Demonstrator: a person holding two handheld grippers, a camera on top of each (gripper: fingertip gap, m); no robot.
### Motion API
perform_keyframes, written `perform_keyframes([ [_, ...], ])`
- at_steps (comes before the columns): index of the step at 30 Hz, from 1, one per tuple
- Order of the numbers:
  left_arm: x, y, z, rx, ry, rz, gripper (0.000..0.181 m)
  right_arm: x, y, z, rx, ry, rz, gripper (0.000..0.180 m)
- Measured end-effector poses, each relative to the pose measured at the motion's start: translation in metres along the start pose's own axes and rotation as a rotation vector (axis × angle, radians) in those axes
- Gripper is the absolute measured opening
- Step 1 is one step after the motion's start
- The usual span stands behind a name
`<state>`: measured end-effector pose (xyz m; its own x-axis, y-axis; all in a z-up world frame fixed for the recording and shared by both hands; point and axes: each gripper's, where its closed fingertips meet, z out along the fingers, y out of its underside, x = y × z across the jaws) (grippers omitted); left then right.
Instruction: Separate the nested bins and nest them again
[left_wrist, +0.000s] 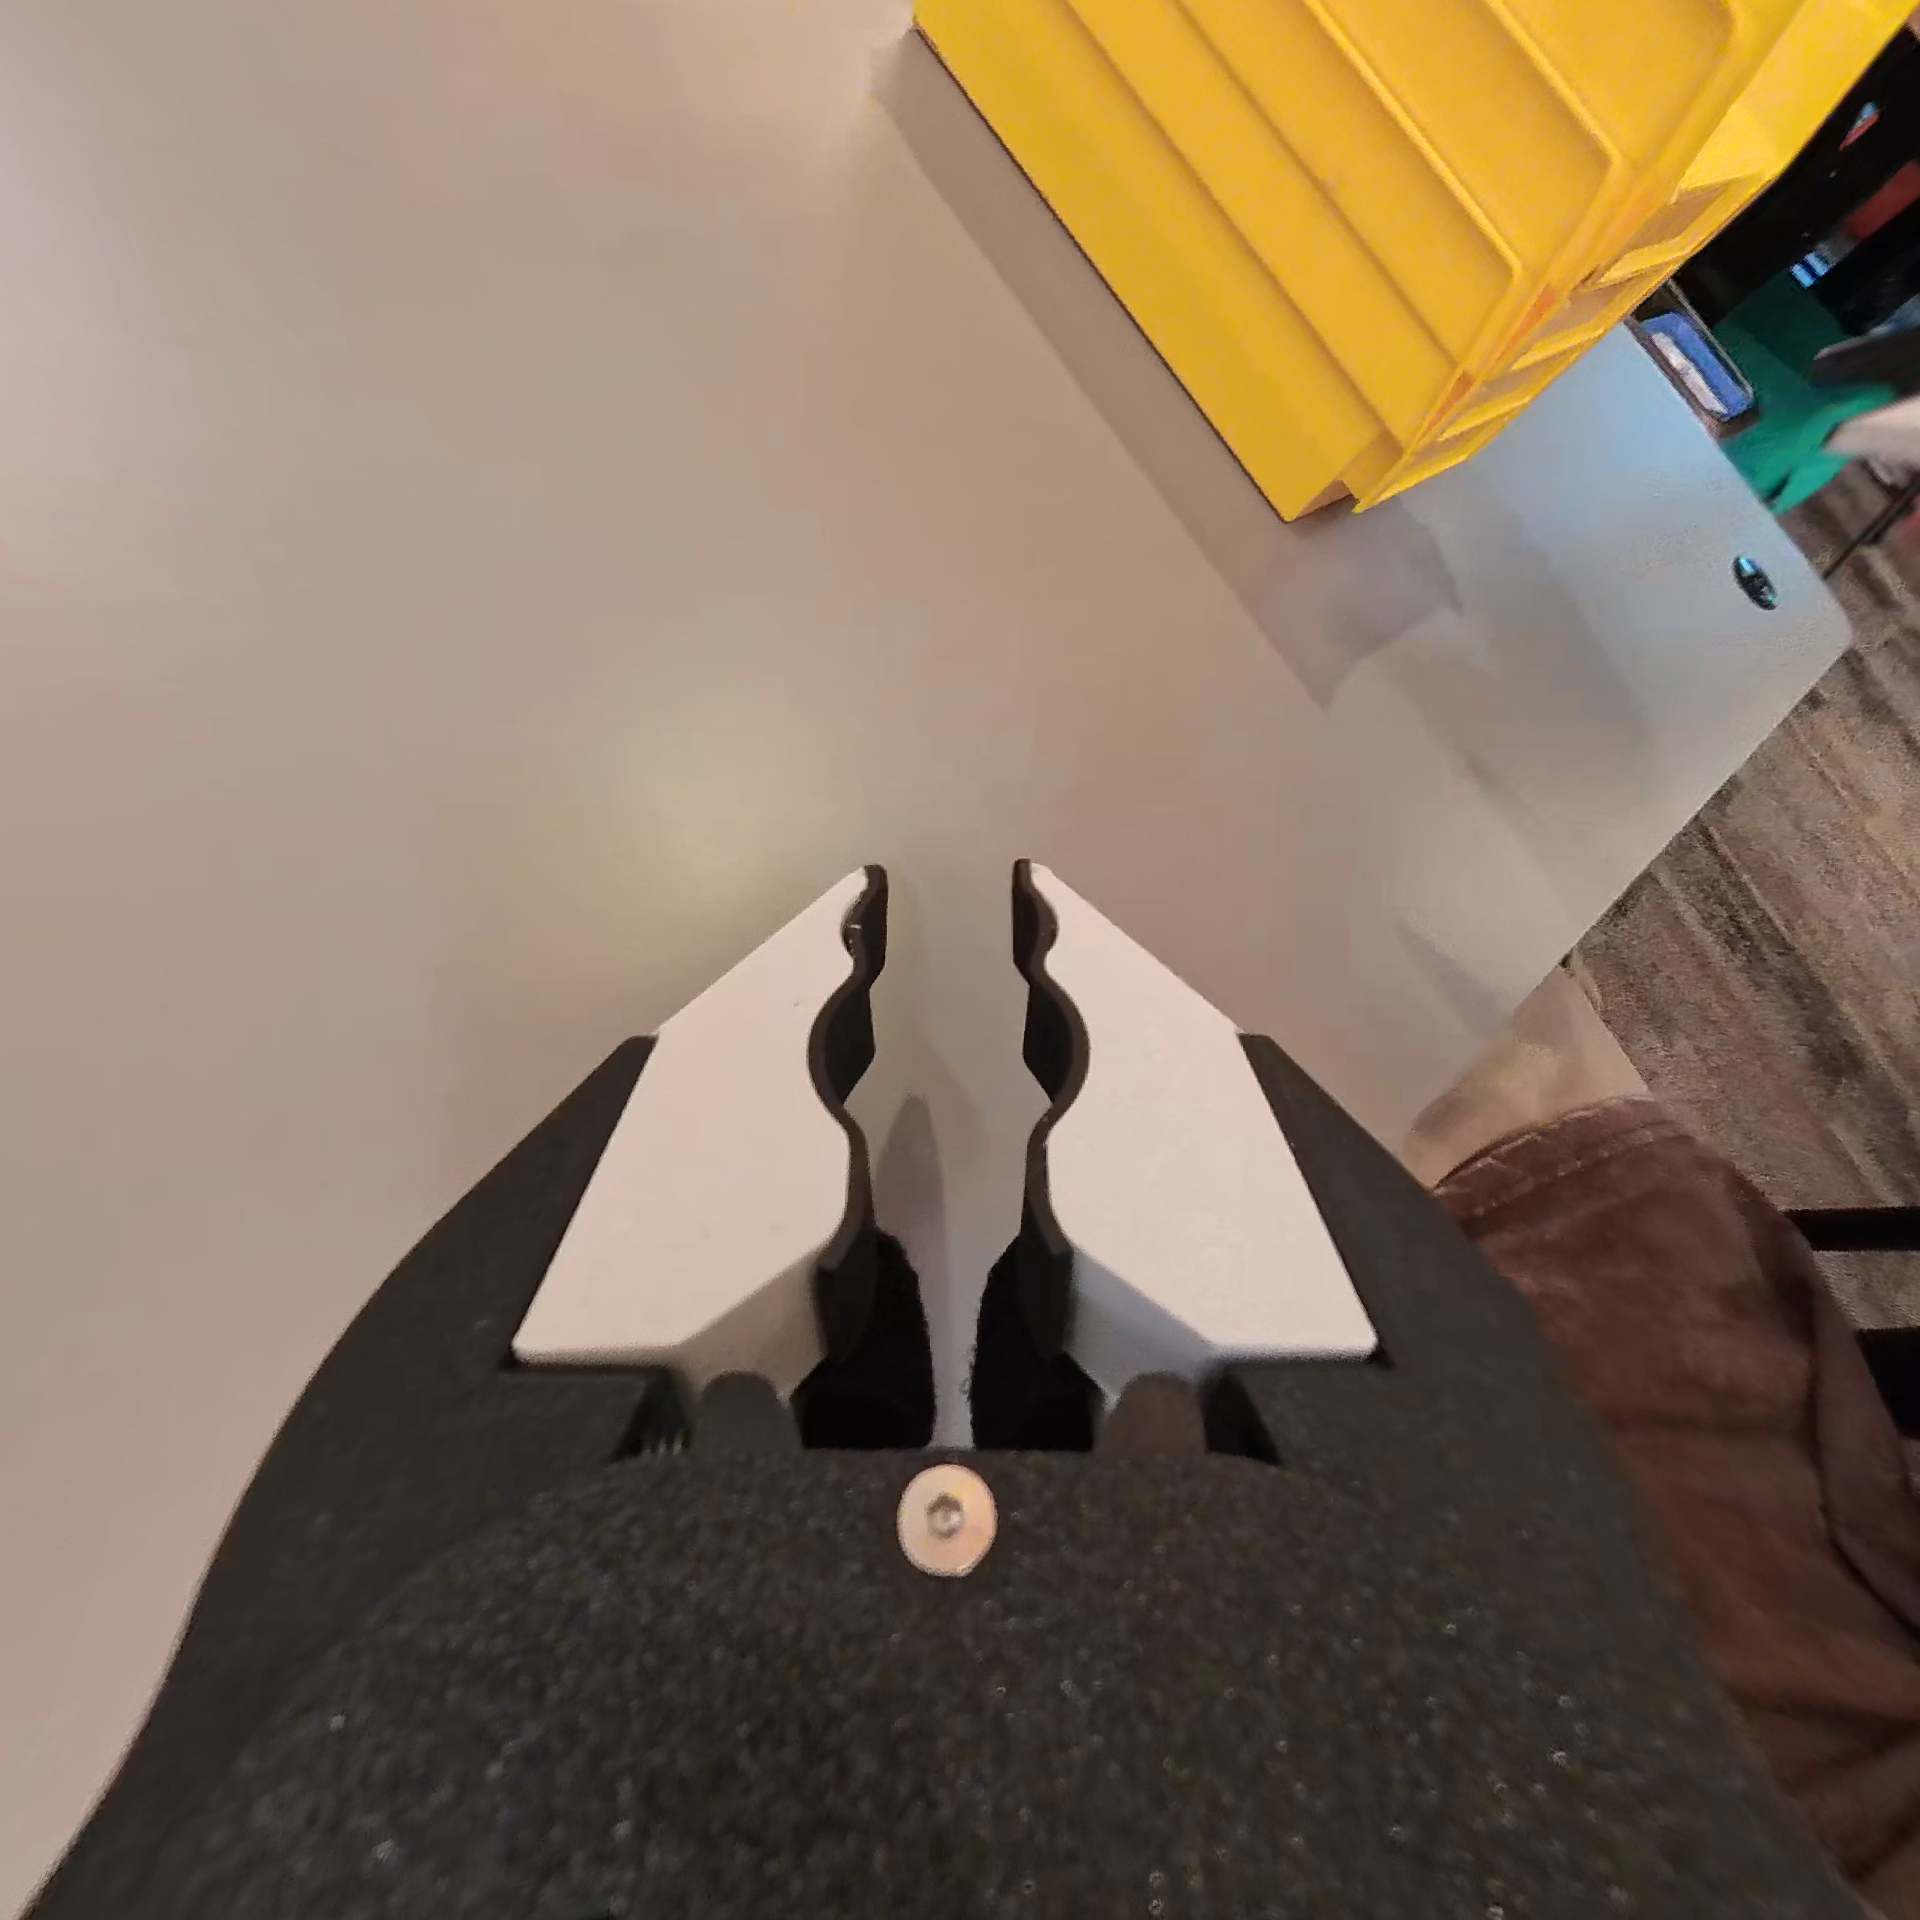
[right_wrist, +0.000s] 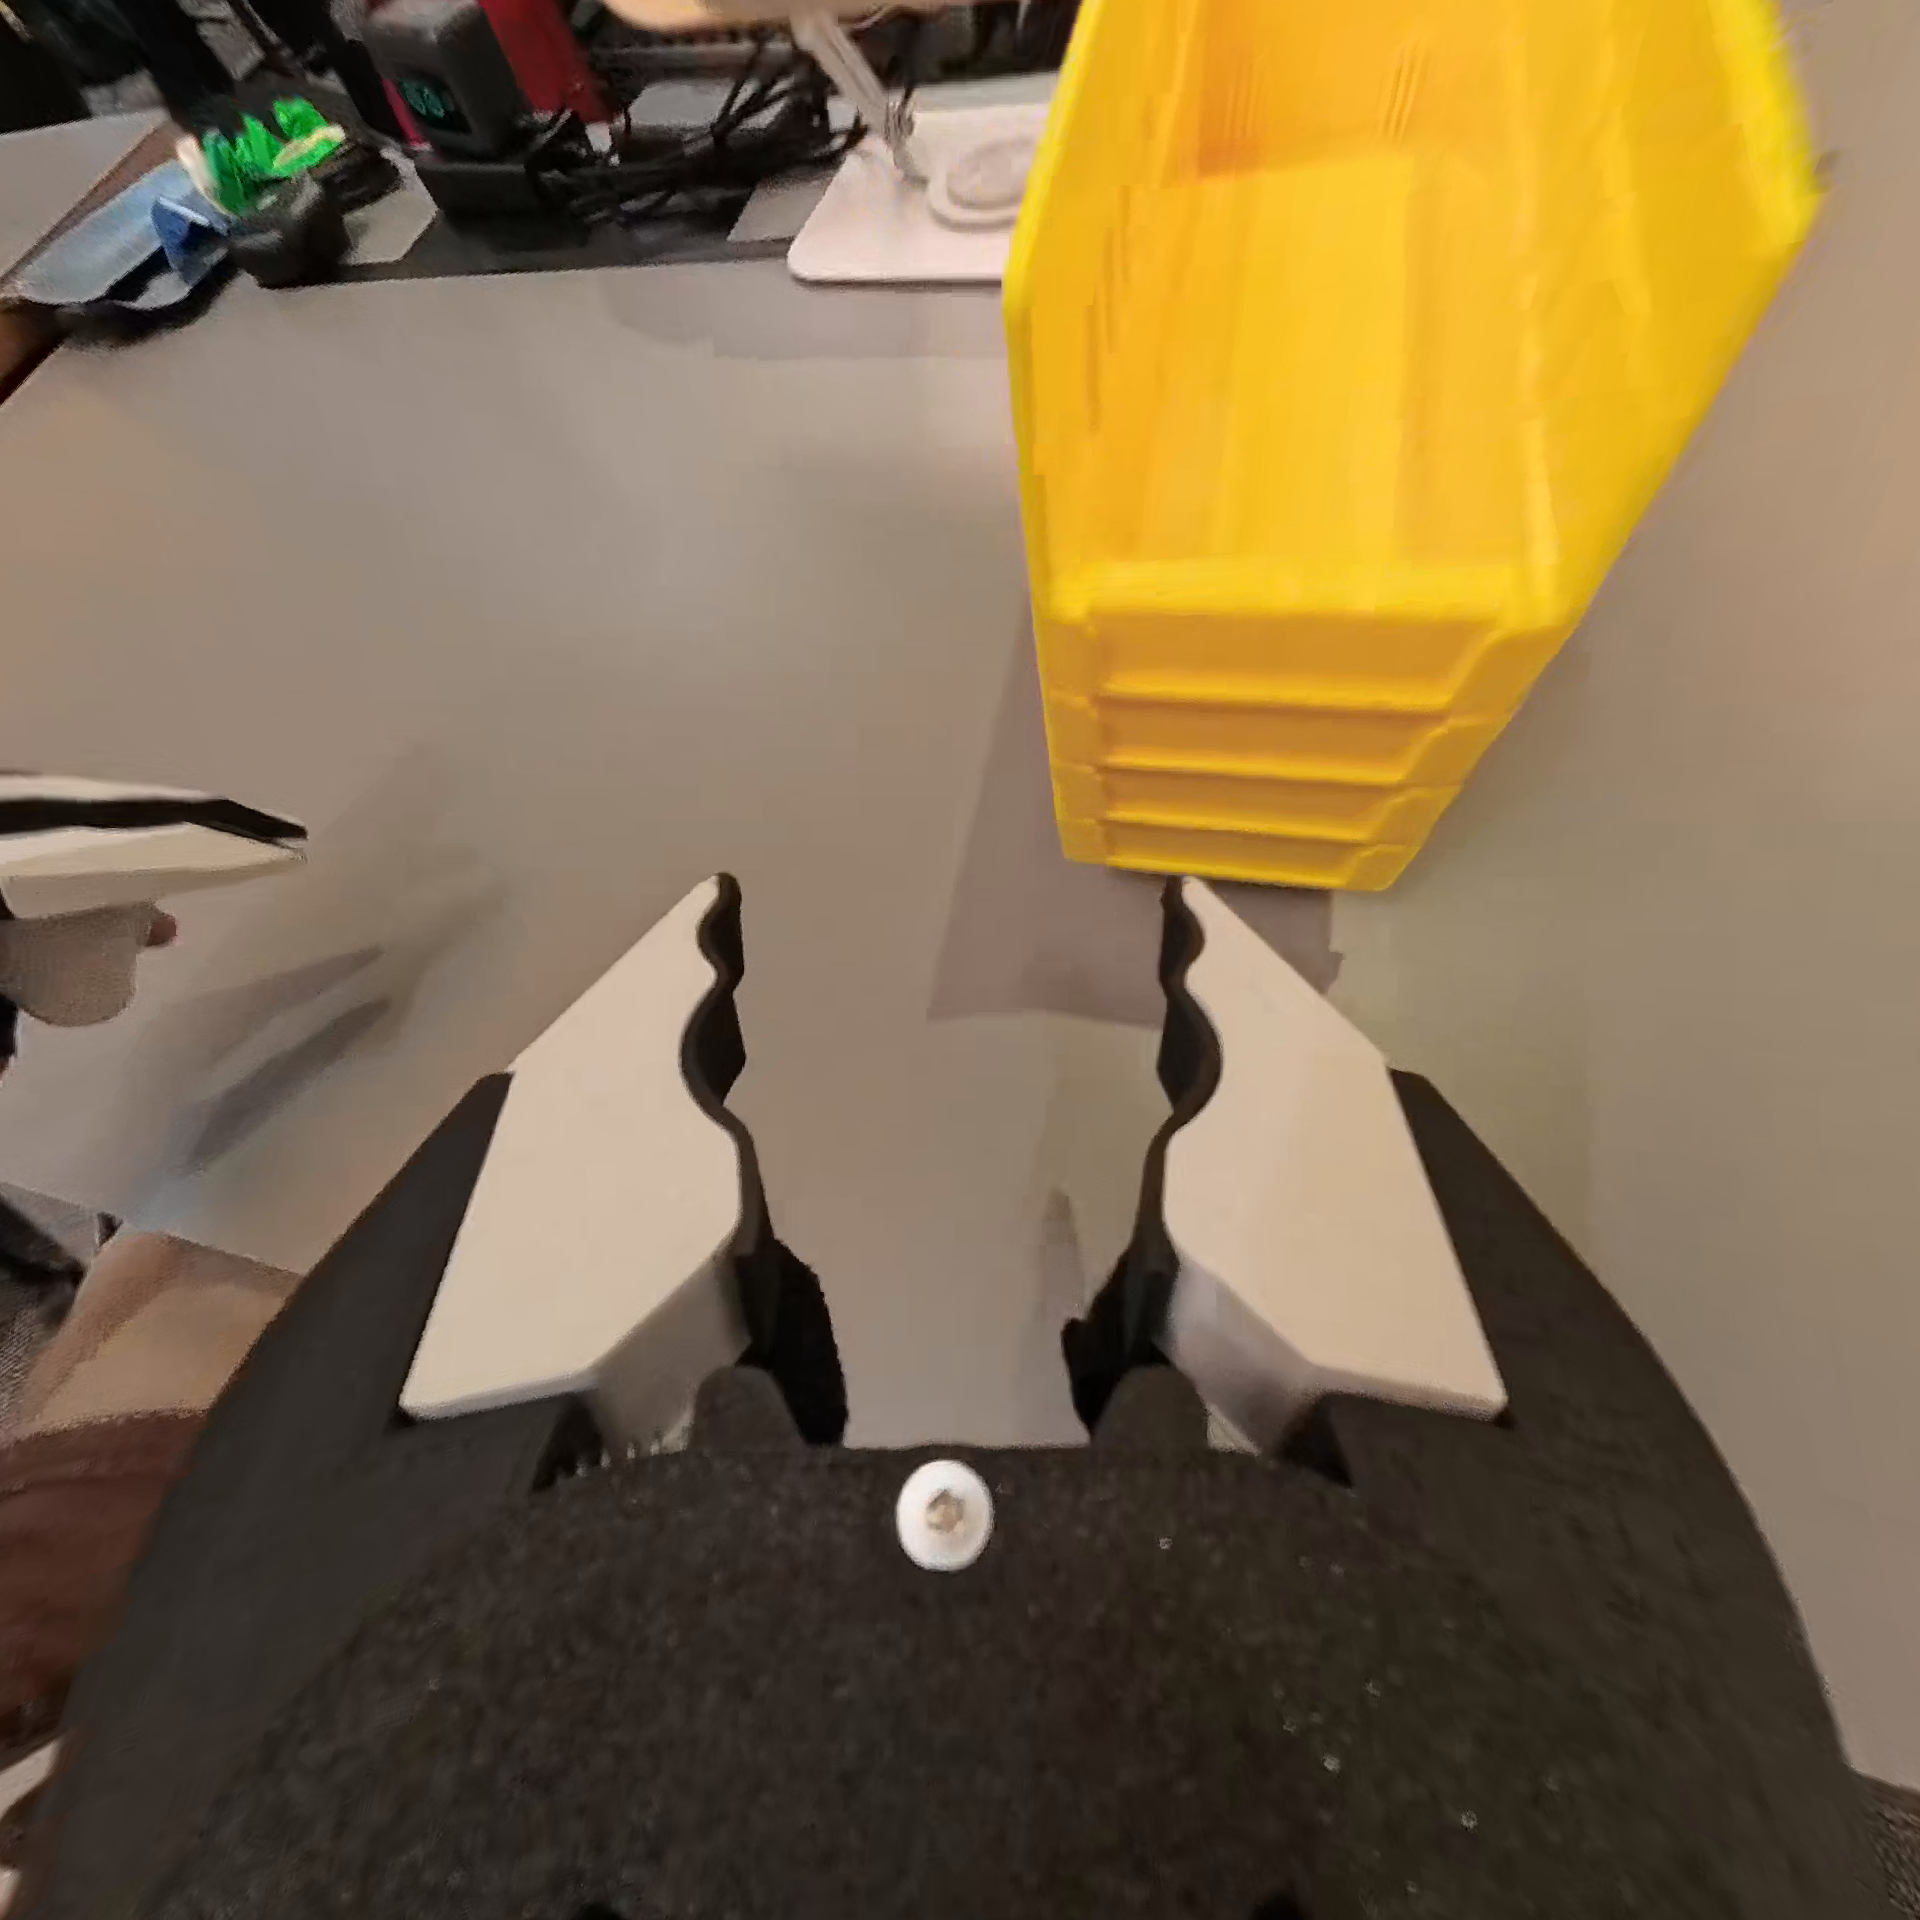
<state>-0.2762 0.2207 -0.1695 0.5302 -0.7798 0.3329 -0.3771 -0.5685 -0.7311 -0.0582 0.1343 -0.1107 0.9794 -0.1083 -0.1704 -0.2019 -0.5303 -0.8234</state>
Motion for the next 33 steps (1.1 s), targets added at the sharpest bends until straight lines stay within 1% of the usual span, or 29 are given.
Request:
perform_keyframes([
  [3, 0.005, -0.004, -0.002, 0.021, 0.016, -0.004, 0.021, 0.004, -0.044, -0.021, 0.002, 0.041, -0.034, 0.090],
  [5, 0.011, -0.006, -0.001, 0.029, 0.036, -0.005, 0.020, 0.010, -0.076, -0.027, -0.024, 0.049, -0.040, 0.096],
  [8, 0.019, -0.006, 0.005, 0.020, 0.059, 0.003, 0.020, 0.019, -0.118, -0.014, -0.085, -0.013, 0.016, 0.104],
  [10, 0.022, -0.005, 0.008, 0.009, 0.057, 0.028, 0.020, 0.039, -0.133, 0.008, -0.177, 0.037, -0.015, 0.108],
  [12, 0.023, -0.004, 0.009, 0.002, 0.049, 0.048, 0.020, 0.050, -0.138, 0.032, -0.297, 0.047, -0.003, 0.112],
  [14, 0.022, -0.004, 0.008, 0.004, 0.044, 0.054, 0.020, 0.048, -0.137, 0.052, -0.404, 0.024, 0.038, 0.118],
  [15, 0.022, -0.004, 0.007, 0.006, 0.042, 0.051, 0.020, 0.047, -0.138, 0.060, -0.431, 0.032, 0.044, 0.118],
  [18, 0.019, -0.005, 0.004, 0.018, 0.049, 0.035, 0.020, 0.052, -0.136, 0.083, -0.512, 0.117, -0.034, 0.118],
  [20, 0.016, -0.005, 0.001, 0.023, 0.050, 0.022, 0.020, 0.059, -0.137, 0.095, -0.571, 0.148, -0.024, 0.118],
  [22, 0.014, -0.004, -0.001, 0.027, 0.048, 0.014, 0.020, 0.066, -0.145, 0.105, -0.586, 0.169, 0.004, 0.114],
  [25, 0.010, -0.004, -0.004, 0.032, 0.045, 0.003, 0.020, 0.080, -0.153, 0.116, -0.639, 0.222, 0.009, 0.113],
  [28, 0.008, -0.005, -0.003, 0.030, 0.043, 0.000, 0.020, 0.092, -0.156, 0.124, -0.712, 0.271, -0.036, 0.119],
  [30, 0.008, -0.005, -0.003, 0.030, 0.044, -0.003, 0.020, 0.092, -0.157, 0.130, -0.737, 0.263, -0.031, 0.118],
  [33, 0.008, -0.005, -0.002, 0.026, 0.050, -0.007, 0.020, 0.089, -0.150, 0.136, -0.787, 0.247, -0.029, 0.119],
])
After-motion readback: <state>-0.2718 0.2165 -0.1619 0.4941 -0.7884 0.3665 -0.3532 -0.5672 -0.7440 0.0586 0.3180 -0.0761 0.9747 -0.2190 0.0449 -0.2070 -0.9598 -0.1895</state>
